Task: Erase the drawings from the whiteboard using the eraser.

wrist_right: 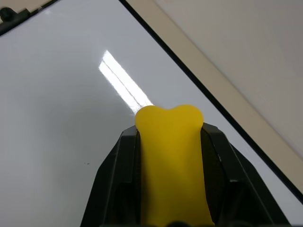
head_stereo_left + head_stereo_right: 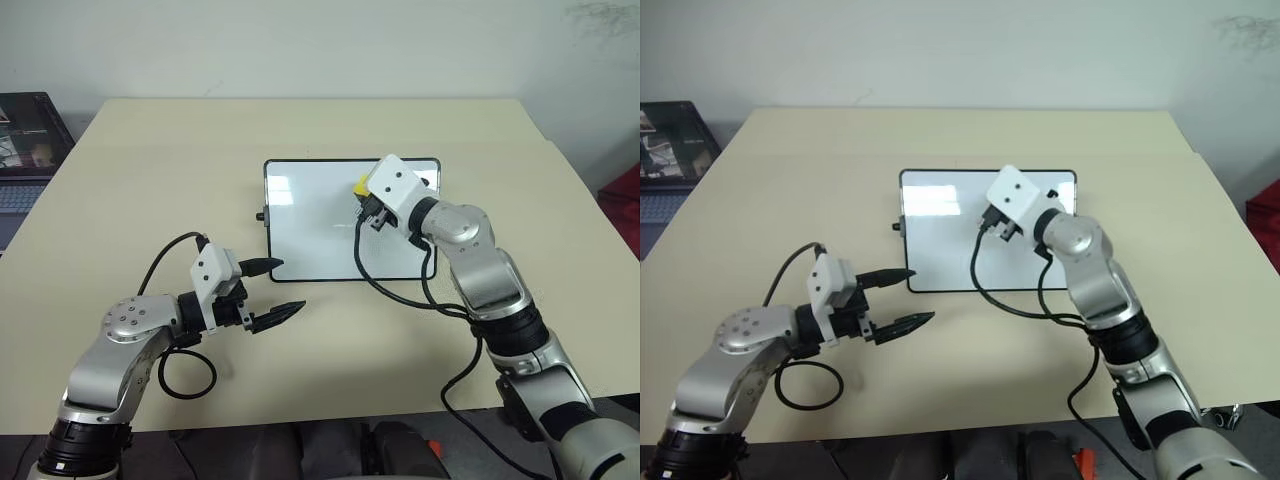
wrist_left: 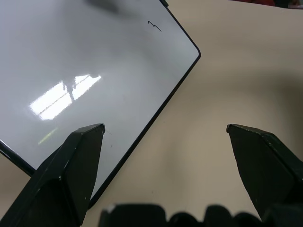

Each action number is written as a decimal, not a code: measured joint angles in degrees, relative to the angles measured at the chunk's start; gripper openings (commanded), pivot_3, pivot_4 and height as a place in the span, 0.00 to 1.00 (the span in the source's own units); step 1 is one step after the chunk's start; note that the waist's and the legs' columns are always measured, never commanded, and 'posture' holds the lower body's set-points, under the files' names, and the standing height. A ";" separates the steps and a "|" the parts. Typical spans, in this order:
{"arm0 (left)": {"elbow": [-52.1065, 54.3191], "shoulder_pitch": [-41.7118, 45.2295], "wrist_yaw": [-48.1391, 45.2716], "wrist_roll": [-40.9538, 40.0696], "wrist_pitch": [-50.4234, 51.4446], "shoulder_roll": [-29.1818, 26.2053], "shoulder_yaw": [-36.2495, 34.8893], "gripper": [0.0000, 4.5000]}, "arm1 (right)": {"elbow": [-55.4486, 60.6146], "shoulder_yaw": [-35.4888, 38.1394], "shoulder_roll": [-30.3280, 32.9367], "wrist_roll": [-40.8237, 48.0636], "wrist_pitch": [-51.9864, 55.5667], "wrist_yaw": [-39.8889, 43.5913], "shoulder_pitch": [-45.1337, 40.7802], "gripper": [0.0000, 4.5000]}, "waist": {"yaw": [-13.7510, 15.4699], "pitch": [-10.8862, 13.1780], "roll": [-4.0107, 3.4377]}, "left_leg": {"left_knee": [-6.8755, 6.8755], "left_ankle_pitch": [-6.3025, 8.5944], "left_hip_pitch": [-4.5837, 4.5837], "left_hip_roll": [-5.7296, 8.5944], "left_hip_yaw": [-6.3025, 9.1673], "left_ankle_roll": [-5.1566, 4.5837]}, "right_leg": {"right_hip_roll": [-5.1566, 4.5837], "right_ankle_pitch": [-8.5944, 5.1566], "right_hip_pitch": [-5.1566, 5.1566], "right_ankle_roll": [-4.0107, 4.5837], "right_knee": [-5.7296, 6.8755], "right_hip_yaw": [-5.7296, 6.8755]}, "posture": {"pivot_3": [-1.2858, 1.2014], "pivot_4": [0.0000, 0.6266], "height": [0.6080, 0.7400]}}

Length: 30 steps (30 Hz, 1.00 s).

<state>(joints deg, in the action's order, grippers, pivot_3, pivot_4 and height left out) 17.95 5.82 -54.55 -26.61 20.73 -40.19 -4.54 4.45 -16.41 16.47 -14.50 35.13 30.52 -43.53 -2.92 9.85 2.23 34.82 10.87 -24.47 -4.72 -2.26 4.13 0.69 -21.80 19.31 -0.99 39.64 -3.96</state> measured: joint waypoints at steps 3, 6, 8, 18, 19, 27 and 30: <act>-0.01 0.00 -0.03 0.01 -0.03 0.00 0.02 1.00 | -3.13 -0.41 -0.80 -0.11 -1.44 -1.32 0.00 0.29 | -0.05 0.00 0.00 | 0.00 0.00 0.00 0.00 -0.01 0.00 | 0.00 0.00 0.01 0.00 0.02 -0.01 | 0.52 0.24 1.00; -0.02 0.14 -0.03 0.03 -0.03 0.00 0.13 1.00 | -4.81 -1.49 -1.38 -0.22 -3.12 -1.96 0.20 0.29 | -0.06 0.00 0.00 | 0.00 0.00 0.00 -0.01 0.02 0.00 | 0.00 0.00 0.01 0.00 0.02 0.01 | 0.52 0.24 1.00; 0.01 0.16 0.03 0.03 -0.04 0.04 0.17 1.00 | -3.31 -2.80 -1.67 -0.27 -3.78 -2.04 2.82 0.29 | -0.01 -0.04 0.05 | -0.01 0.00 0.00 -0.02 0.04 0.00 | 0.00 0.00 -0.02 0.00 -0.01 0.03 | 0.52 0.24 1.00; 0.09 -0.18 0.18 0.03 -0.03 0.42 0.23 1.00 | 1.67 -8.33 -2.94 0.22 -1.85 -0.56 12.68 0.29 | -0.18 -0.02 0.02 | 0.07 -0.20 0.13 0.01 0.19 -0.14 | -0.01 0.12 -0.07 -0.02 0.34 0.15 | 0.52 0.24 1.00; 0.09 -0.15 0.15 0.04 -0.03 0.47 0.28 1.00 | 1.68 -7.23 -3.09 0.71 -1.52 -0.57 12.37 0.29 | -0.13 -0.01 0.02 | 0.07 -0.20 0.12 0.02 0.20 -0.14 | -0.01 0.12 -0.07 -0.02 0.35 0.16 | 0.52 0.24 1.00; -0.36 1.56 -0.03 0.04 -0.08 1.10 1.22 1.00 | 13.14 4.66 -1.00 8.27 0.56 0.46 12.76 0.29 | 0.57 -0.01 0.01 | -0.01 -0.18 -0.21 0.03 0.19 -0.12 | 0.02 0.11 0.06 -0.04 -0.03 0.22 | 0.52 0.24 1.00; -0.81 2.24 -0.06 0.08 -0.36 1.54 1.95 1.00 | 21.13 10.76 2.53 11.22 -0.62 0.97 22.34 0.29 | 1.46 -0.02 0.03 | -0.06 -0.13 -0.33 0.04 0.25 -0.08 | 0.02 0.11 -0.02 -0.04 -0.38 0.35 | 0.52 0.24 1.00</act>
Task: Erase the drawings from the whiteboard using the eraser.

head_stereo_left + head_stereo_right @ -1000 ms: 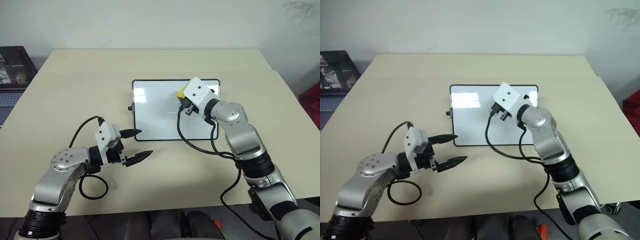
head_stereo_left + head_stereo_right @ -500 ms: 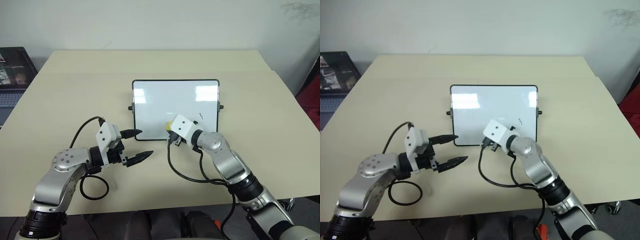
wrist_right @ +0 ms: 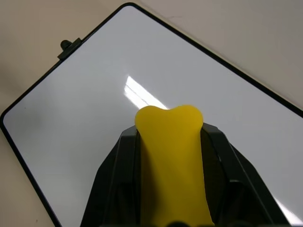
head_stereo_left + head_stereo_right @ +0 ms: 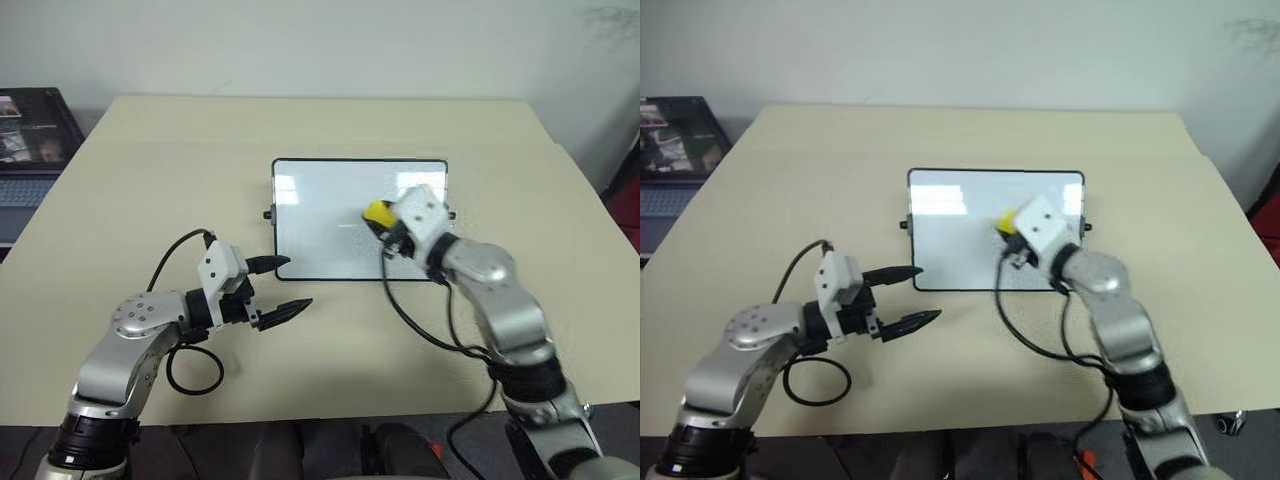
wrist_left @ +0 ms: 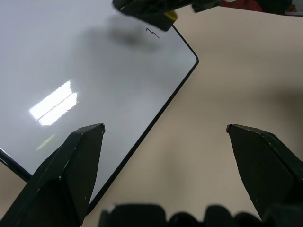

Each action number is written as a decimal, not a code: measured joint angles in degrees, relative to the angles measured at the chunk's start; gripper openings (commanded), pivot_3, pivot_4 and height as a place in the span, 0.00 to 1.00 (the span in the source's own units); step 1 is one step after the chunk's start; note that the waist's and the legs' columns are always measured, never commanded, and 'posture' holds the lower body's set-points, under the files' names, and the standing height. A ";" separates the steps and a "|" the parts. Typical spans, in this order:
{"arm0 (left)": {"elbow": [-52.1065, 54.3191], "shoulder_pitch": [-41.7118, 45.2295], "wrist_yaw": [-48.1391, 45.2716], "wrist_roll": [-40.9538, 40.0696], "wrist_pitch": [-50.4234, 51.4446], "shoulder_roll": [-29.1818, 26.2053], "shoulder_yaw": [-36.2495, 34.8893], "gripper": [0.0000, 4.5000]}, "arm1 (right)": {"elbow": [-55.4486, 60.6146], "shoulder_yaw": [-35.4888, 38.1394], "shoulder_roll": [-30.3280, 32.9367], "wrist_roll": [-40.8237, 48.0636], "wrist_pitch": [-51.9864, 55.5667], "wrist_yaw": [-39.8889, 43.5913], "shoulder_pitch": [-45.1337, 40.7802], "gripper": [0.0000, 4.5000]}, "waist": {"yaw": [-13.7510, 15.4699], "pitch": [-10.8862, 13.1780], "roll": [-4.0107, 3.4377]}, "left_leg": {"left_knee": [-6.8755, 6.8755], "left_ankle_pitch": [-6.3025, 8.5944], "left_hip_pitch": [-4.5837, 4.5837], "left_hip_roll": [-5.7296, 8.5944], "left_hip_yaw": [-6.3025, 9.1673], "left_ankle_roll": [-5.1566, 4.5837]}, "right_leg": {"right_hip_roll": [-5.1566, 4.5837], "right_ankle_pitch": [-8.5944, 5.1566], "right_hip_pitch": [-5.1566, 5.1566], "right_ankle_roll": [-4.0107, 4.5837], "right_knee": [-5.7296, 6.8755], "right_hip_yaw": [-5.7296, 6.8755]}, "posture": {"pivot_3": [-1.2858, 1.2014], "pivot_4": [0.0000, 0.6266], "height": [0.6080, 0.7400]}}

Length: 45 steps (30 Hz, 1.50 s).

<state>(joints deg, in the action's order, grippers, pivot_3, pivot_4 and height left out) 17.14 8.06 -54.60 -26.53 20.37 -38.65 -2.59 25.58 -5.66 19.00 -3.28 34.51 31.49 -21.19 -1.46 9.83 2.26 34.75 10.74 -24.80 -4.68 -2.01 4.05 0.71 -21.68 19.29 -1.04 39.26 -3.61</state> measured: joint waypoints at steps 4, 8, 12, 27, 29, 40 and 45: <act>-1.57 0.38 0.00 0.10 -0.82 0.32 0.21 1.00 | 6.05 7.49 1.42 2.98 -1.66 -0.74 12.54 0.29 | -0.06 0.03 -0.05 | 0.01 0.01 -0.02 0.05 -0.03 -0.01 | 0.00 0.01 -0.06 -0.01 -0.09 -0.03 | 0.52 0.24 1.00; -2.23 2.40 -0.35 0.30 -1.22 1.47 1.58 1.00 | 11.08 7.00 0.71 3.24 -4.91 -3.16 22.25 0.29 | -0.67 0.01 -0.07 | 0.02 0.01 0.06 0.00 0.03 -0.01 | 0.12 0.01 -0.02 -0.01 0.14 -0.08 | 0.52 0.24 1.00; -2.40 3.59 -1.15 0.34 -1.63 1.96 2.49 1.00 | 11.15 2.89 1.76 1.48 -6.13 -4.12 26.00 0.29 | -0.75 0.02 -0.09 | 0.12 0.00 0.09 0.05 0.03 -0.01 | 0.14 0.00 0.00 -0.02 0.33 -0.12 | 0.52 0.24 1.00; -5.01 9.05 -3.83 2.69 -4.84 3.08 6.42 1.00 | 4.26 0.76 2.76 -1.73 -9.67 -7.93 11.13 0.29 | -0.31 0.02 -0.08 | 0.19 -0.01 0.10 0.08 0.03 -0.01 | 0.16 0.02 -0.01 -0.03 0.42 -0.10 | 0.52 0.24 1.00; -6.48 9.94 -4.24 2.93 -5.27 3.60 6.96 1.00 | -1.77 -0.63 1.94 -2.95 -10.83 -9.28 6.04 0.29 | -0.35 0.02 -0.08 | 0.21 -0.01 0.11 0.09 0.03 -0.01 | 0.16 0.02 0.00 -0.03 0.47 -0.12 | 0.52 0.24 1.00; -8.05 10.63 -5.81 3.68 -5.97 3.88 7.39 1.00 | -25.88 -2.65 -0.34 -9.02 -22.46 -16.69 -7.42 0.29 | -0.25 0.03 -0.09 | 0.21 -0.13 0.07 0.06 -0.05 0.17 | 0.14 0.02 0.03 -0.02 0.42 -0.18 | 0.52 0.24 1.00; -8.04 10.56 -5.86 3.72 -5.90 3.86 7.38 1.00 | -28.08 -3.67 -1.81 -9.10 -26.92 -17.93 -4.89 0.29 | -0.34 -0.01 -0.05 | 0.23 -0.14 0.16 0.05 -0.03 0.18 | 0.14 0.02 0.00 -0.02 0.60 -0.19 | 0.52 0.24 1.00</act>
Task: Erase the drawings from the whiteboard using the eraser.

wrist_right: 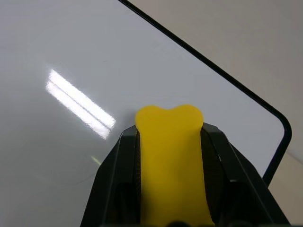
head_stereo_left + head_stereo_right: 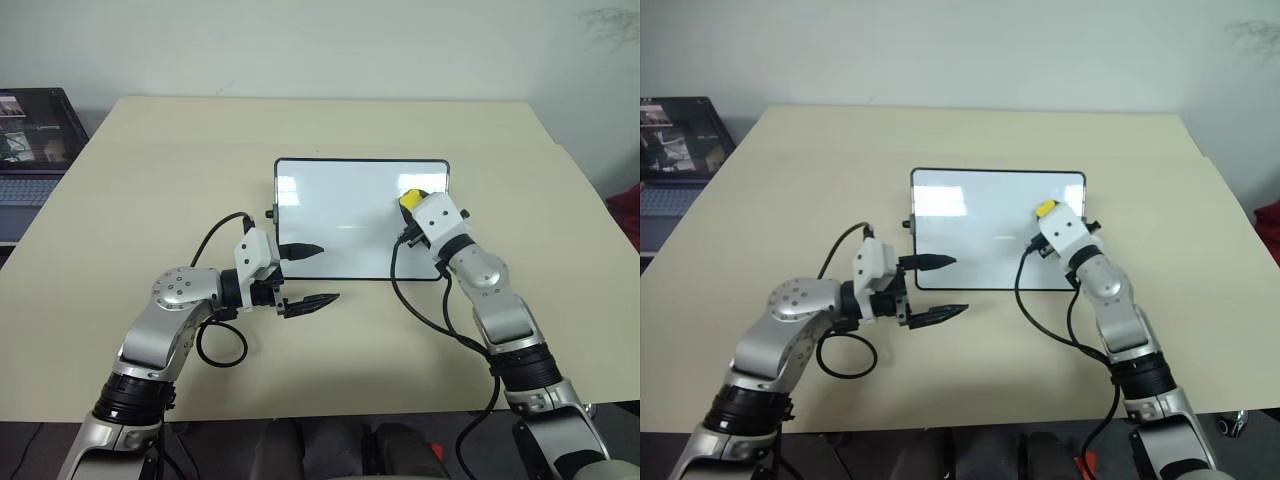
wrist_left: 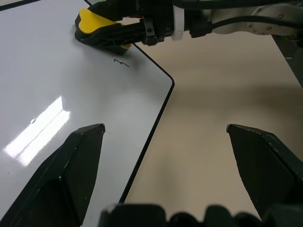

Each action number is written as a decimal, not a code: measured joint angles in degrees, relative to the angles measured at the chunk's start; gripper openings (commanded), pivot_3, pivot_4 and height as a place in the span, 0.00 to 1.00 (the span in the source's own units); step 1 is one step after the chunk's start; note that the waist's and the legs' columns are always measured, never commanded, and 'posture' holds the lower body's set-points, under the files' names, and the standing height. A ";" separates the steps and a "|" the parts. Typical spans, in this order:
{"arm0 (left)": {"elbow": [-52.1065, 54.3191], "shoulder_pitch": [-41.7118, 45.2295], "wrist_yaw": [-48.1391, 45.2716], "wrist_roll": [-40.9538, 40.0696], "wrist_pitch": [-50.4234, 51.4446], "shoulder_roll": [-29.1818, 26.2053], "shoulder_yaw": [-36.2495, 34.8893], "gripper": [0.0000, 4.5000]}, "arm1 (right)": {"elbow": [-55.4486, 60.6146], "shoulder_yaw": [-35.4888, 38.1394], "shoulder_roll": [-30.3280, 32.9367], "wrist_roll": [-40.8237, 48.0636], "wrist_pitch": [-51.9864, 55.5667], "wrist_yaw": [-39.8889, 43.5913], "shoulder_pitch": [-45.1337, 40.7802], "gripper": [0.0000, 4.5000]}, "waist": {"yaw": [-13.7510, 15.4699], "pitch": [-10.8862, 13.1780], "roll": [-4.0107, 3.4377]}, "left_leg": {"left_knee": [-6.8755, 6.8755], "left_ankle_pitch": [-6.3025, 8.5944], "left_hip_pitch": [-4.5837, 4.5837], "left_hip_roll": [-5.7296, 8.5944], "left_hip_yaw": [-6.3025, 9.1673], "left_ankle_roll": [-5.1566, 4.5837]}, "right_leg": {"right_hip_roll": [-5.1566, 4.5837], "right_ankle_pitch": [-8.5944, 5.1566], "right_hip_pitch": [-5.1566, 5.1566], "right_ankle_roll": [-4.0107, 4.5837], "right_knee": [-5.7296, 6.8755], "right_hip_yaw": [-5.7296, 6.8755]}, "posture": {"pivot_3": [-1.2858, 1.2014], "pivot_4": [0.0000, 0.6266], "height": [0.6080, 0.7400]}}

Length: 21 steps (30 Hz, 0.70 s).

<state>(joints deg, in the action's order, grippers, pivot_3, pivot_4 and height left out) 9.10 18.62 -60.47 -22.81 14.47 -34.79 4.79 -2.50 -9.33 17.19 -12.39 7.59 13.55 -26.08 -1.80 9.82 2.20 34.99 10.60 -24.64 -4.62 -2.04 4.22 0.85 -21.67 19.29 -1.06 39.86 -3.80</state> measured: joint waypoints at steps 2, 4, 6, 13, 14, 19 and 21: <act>0.00 -0.09 -0.03 0.00 0.09 -0.10 -0.01 1.00 | -1.14 -1.06 -0.77 -0.18 -2.03 -0.43 1.85 0.29 | -0.13 -0.03 0.04 | 0.00 0.02 0.18 0.00 -0.01 -0.04 | 0.00 0.00 -0.11 0.00 0.08 -0.04 | 0.52 0.24 1.00; 0.01 -0.09 -0.12 0.00 0.13 -0.20 -0.01 1.00 | -2.39 -1.96 -2.24 -0.36 -3.29 -0.77 3.05 0.29 | -0.43 -0.05 0.07 | -0.01 0.08 0.51 0.00 -0.01 -0.14 | 0.00 0.00 -0.34 0.01 0.15 -0.09 | 0.52 0.24 1.00; 0.01 -0.09 -0.19 0.00 0.17 -0.26 -0.01 1.00 | -3.79 -3.31 -3.43 -0.48 -3.82 -1.07 3.65 0.29 | -0.97 -0.05 0.07 | -0.02 0.06 1.06 -0.02 0.03 -0.17 | -0.01 0.00 -0.87 0.00 0.13 -0.07 | 0.52 0.24 1.00; 0.02 -0.07 -0.23 0.00 0.26 -0.26 -0.01 1.00 | -5.55 -4.49 -4.52 -0.99 -5.62 -1.00 4.13 0.29 | -1.50 -0.03 0.07 | -0.06 -0.01 1.79 -0.04 0.01 -0.30 | -0.14 -0.11 -1.45 -0.20 0.11 -0.14 | 0.52 0.24 1.00; 0.03 -0.06 -0.23 0.00 0.27 -0.25 -0.01 1.00 | -4.59 -4.46 -4.34 -0.99 -5.03 -0.58 4.15 0.29 | -1.49 -0.03 0.06 | -0.06 -0.02 1.72 -0.03 0.00 -0.30 | -0.14 -0.11 -1.45 -0.20 0.11 -0.15 | 0.52 0.24 1.00; 0.00 -0.07 -0.30 0.00 0.28 -0.27 -0.01 1.00 | 4.95 -0.93 -5.11 2.09 -1.03 0.78 2.80 0.29 | -1.41 0.05 -0.02 | -0.08 -0.03 0.69 -0.02 0.00 -0.27 | -0.01 0.02 -0.53 0.01 0.13 -0.12 | 0.52 0.24 1.00; 0.00 -0.07 -0.39 0.04 0.25 -0.28 0.01 1.00 | 8.15 1.54 -6.13 3.80 -0.50 -0.04 -0.64 0.29 | -1.33 0.04 -0.02 | -0.09 -0.14 0.23 -0.02 -0.02 -0.08 | 0.02 0.02 -0.11 0.01 0.11 -0.12 | 0.52 0.24 1.00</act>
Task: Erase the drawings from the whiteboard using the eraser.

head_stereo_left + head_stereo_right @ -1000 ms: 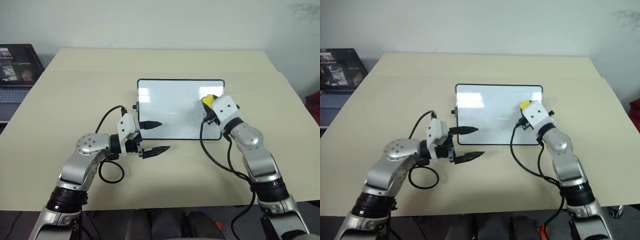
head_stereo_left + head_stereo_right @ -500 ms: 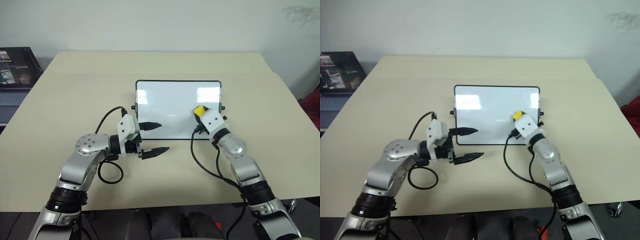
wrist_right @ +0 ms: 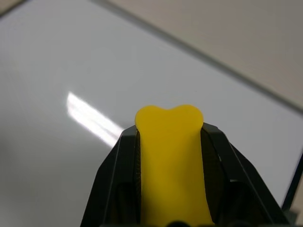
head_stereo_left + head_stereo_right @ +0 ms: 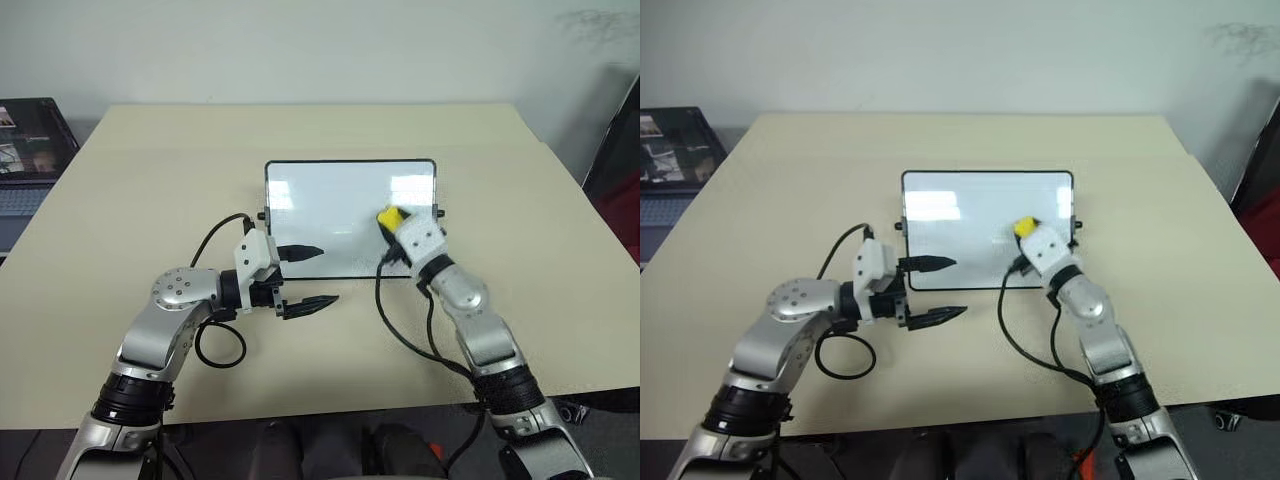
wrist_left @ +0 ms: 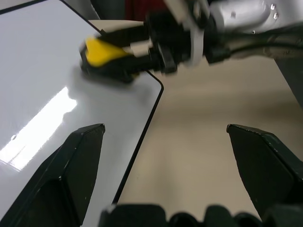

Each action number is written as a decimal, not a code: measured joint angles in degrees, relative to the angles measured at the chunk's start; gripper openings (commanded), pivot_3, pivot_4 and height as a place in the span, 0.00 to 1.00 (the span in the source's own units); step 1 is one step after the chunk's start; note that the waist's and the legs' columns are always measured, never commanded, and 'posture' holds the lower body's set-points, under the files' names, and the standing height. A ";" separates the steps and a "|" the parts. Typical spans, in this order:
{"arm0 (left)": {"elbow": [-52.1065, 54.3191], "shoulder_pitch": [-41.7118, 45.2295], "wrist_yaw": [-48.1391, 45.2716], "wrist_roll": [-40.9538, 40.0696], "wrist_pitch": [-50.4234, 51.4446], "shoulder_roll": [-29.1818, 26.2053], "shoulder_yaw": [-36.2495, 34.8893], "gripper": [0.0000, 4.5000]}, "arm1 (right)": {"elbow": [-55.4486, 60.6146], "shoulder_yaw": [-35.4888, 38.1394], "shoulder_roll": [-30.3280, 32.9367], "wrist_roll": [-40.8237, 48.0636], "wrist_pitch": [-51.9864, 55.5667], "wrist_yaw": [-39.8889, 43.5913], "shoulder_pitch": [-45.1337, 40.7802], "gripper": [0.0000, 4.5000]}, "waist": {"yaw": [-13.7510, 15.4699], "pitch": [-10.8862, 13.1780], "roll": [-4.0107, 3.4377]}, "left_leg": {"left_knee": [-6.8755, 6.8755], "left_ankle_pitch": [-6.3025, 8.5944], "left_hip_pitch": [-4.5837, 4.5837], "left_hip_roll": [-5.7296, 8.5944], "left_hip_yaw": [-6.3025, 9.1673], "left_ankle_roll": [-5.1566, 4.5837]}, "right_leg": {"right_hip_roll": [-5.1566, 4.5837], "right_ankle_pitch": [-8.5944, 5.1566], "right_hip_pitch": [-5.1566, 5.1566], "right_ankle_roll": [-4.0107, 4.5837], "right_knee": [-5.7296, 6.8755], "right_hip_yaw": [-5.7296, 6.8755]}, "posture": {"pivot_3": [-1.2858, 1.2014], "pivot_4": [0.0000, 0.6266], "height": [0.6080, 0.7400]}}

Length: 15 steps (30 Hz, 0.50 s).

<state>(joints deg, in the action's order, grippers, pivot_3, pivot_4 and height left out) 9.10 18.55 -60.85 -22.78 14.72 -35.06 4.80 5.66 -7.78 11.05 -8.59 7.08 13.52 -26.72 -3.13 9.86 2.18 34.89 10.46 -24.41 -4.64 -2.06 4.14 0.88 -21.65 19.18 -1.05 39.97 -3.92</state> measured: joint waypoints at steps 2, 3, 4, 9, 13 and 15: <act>-0.01 -0.05 -0.08 0.07 0.00 -0.05 0.00 1.00 | 0.97 1.28 0.01 0.73 -0.04 -0.27 -2.27 0.29 | 0.31 0.00 0.00 | -0.03 0.00 -0.15 -0.01 0.01 0.02 | 0.00 0.00 0.09 -0.01 -0.13 0.04 | 0.52 0.24 1.00; -0.02 -0.08 -0.12 0.10 -0.01 -0.08 -0.02 1.00 | 0.39 1.62 0.12 0.70 -0.11 -0.48 -3.28 0.29 | 0.47 0.00 0.00 | -0.04 0.02 -0.17 -0.01 0.01 0.03 | -0.01 -0.01 0.09 -0.01 -0.20 0.04 | 0.52 0.24 1.00; -0.04 -0.11 -0.17 0.15 -0.03 -0.08 -0.01 1.00 | -1.16 1.66 0.24 0.63 -0.40 -0.71 -4.15 0.29 | 0.56 0.00 0.00 | -0.06 0.03 -0.19 0.00 -0.01 0.03 | -0.01 -0.01 0.09 -0.01 -0.26 0.04 | 0.52 0.24 1.00; -0.26 -0.11 -0.95 0.29 -0.12 -0.02 0.05 1.00 | -15.90 0.16 0.75 -1.72 -4.96 -1.69 -6.27 0.29 | 0.63 0.01 -0.01 | -0.03 0.05 -0.19 0.03 -0.05 -0.03 | -0.04 -0.01 0.10 -0.01 -0.21 0.01 | 0.52 0.24 1.00; -0.32 -0.17 -1.09 0.36 -0.13 0.01 0.06 1.00 | -19.52 -0.81 0.70 -2.39 -10.01 -2.33 -6.41 0.29 | 0.49 0.00 0.00 | 0.00 0.05 -0.16 0.01 -0.04 -0.03 | -0.03 -0.01 0.11 -0.01 -0.07 0.00 | 0.52 0.24 1.00; -0.32 -0.35 -1.17 0.36 -0.17 0.01 0.06 1.00 | -20.11 -1.62 0.29 -2.70 -11.31 -2.28 -5.76 0.29 | 0.32 0.00 0.00 | 0.00 0.05 -0.10 0.01 -0.02 -0.04 | -0.03 -0.01 0.09 -0.01 -0.02 0.00 | 0.52 0.24 1.00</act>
<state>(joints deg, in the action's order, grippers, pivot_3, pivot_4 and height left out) 8.78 18.21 -62.02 -22.42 14.55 -35.06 4.86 -14.46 -9.40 11.34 -11.28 -4.23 11.23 -32.48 -2.81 9.86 2.19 34.89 10.51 -24.51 -4.64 -2.08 4.10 0.84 -21.65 19.28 -1.06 39.96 -3.92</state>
